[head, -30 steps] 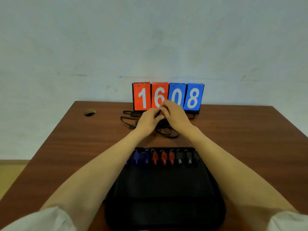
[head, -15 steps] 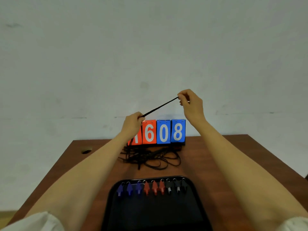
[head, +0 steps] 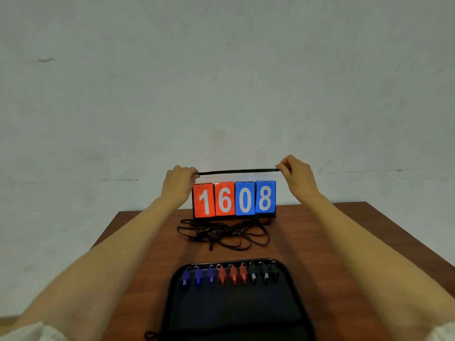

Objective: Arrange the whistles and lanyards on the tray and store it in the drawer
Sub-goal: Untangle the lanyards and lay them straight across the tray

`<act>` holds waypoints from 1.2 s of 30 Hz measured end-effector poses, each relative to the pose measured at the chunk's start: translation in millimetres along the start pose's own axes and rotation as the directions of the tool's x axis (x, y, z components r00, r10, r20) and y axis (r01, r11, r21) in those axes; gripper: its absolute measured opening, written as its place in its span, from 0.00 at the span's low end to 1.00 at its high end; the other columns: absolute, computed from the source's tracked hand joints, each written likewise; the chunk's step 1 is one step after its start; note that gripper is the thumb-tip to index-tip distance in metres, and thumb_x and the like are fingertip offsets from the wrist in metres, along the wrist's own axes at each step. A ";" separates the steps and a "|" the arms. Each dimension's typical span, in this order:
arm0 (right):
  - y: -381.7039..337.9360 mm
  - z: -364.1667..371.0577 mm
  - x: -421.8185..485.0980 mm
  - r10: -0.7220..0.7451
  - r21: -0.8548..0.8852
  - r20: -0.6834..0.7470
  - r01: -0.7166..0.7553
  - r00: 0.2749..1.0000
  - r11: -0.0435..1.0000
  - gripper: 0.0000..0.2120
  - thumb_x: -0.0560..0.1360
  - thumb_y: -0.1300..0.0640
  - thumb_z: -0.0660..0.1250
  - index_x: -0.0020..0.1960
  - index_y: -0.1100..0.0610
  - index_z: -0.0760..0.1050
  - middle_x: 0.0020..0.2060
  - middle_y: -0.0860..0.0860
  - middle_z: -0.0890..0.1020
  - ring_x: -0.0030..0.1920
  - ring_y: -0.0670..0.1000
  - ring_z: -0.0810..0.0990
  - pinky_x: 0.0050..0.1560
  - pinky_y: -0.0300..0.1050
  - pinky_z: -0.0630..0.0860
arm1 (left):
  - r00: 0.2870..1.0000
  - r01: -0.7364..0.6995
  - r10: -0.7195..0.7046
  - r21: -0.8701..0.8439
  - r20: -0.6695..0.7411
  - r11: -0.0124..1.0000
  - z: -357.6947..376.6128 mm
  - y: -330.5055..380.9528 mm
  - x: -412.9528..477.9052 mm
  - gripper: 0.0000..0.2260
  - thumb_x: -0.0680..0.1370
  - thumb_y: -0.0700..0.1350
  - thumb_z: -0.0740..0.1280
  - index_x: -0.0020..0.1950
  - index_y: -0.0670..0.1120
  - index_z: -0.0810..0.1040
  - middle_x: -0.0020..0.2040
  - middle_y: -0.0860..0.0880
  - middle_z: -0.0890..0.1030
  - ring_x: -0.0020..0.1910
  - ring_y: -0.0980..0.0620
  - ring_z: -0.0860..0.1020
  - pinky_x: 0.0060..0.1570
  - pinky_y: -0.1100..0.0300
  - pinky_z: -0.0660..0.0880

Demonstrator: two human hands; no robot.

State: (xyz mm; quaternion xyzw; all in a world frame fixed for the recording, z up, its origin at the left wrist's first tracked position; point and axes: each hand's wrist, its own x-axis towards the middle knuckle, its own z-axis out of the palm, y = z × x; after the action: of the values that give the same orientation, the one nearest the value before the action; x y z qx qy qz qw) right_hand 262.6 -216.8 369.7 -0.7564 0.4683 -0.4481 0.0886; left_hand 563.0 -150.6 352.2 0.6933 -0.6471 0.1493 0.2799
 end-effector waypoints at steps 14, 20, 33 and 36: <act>52.8 8.7 -116.1 0.293 -0.098 0.279 -0.276 0.914 0.956 0.07 0.77 0.56 0.64 0.41 0.56 0.75 0.33 0.48 0.83 0.36 0.48 0.80 0.44 0.47 0.77 | 0.919 0.333 -0.183 -0.440 0.349 0.834 8.6 -8.4 -139.4 0.05 0.77 0.46 0.66 0.44 0.48 0.79 0.39 0.52 0.82 0.42 0.56 0.77 0.42 0.64 0.69; 71.0 13.2 -161.3 0.467 -0.136 0.275 -0.447 0.840 0.884 0.11 0.73 0.55 0.71 0.34 0.57 0.77 0.39 0.52 0.82 0.45 0.53 0.79 0.43 0.44 0.73 | 0.851 0.426 -0.240 -0.348 0.467 0.835 28.7 -19.1 -189.8 0.09 0.80 0.42 0.61 0.51 0.43 0.80 0.44 0.50 0.82 0.49 0.54 0.76 0.50 0.62 0.66; 99.4 26.8 -236.8 0.632 -0.381 0.316 -0.515 0.708 0.768 0.16 0.74 0.52 0.67 0.30 0.57 0.79 0.51 0.58 0.81 0.52 0.62 0.77 0.49 0.58 0.79 | 0.749 0.507 -0.312 -0.203 0.584 0.838 56.6 -18.1 -262.8 0.05 0.75 0.48 0.69 0.45 0.46 0.80 0.45 0.48 0.81 0.47 0.49 0.78 0.46 0.55 0.74; 101.4 21.0 -244.3 0.651 -0.384 0.325 -0.534 0.686 0.753 0.12 0.72 0.53 0.68 0.33 0.57 0.81 0.51 0.57 0.81 0.54 0.60 0.76 0.51 0.57 0.79 | 0.750 0.489 -0.281 -0.217 0.598 0.845 59.0 -14.4 -272.9 0.05 0.75 0.48 0.68 0.45 0.47 0.80 0.46 0.48 0.81 0.46 0.48 0.78 0.48 0.52 0.75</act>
State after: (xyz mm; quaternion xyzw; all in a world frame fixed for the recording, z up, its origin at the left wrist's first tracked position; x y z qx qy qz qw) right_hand 175.7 -85.7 156.0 -0.6474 0.7105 -0.1466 0.2336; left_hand 535.7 37.3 146.9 0.7630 -0.5549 -0.2374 0.2313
